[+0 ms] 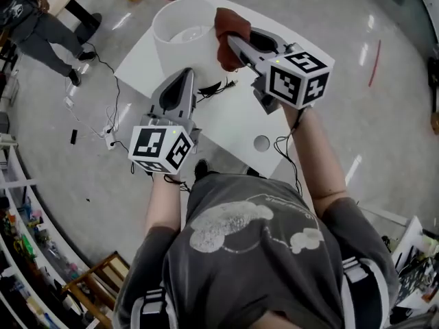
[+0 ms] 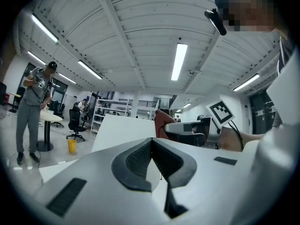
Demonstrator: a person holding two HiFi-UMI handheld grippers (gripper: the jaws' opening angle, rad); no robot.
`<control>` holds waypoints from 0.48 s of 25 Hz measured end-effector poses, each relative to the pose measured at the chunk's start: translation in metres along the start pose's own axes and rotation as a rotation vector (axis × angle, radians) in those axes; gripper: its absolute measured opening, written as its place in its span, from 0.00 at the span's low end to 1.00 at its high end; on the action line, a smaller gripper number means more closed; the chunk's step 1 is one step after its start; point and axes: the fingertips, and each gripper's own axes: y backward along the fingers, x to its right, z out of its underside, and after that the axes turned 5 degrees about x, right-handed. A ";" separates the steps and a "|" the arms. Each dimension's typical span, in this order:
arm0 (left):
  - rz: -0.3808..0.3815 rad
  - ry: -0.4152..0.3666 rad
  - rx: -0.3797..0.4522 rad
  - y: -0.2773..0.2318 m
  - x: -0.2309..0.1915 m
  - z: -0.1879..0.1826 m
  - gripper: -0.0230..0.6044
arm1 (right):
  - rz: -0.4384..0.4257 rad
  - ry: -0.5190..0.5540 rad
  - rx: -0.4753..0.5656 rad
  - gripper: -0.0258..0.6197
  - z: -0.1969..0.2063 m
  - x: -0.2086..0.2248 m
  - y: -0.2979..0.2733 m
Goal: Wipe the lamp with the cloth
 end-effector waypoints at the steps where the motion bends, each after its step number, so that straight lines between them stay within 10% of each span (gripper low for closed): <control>1: -0.018 -0.001 -0.001 0.001 -0.001 0.001 0.05 | -0.010 -0.005 -0.011 0.18 0.005 0.001 -0.002; 12: -0.111 0.021 -0.030 0.057 -0.010 -0.001 0.05 | -0.004 -0.085 -0.166 0.18 0.072 -0.028 -0.001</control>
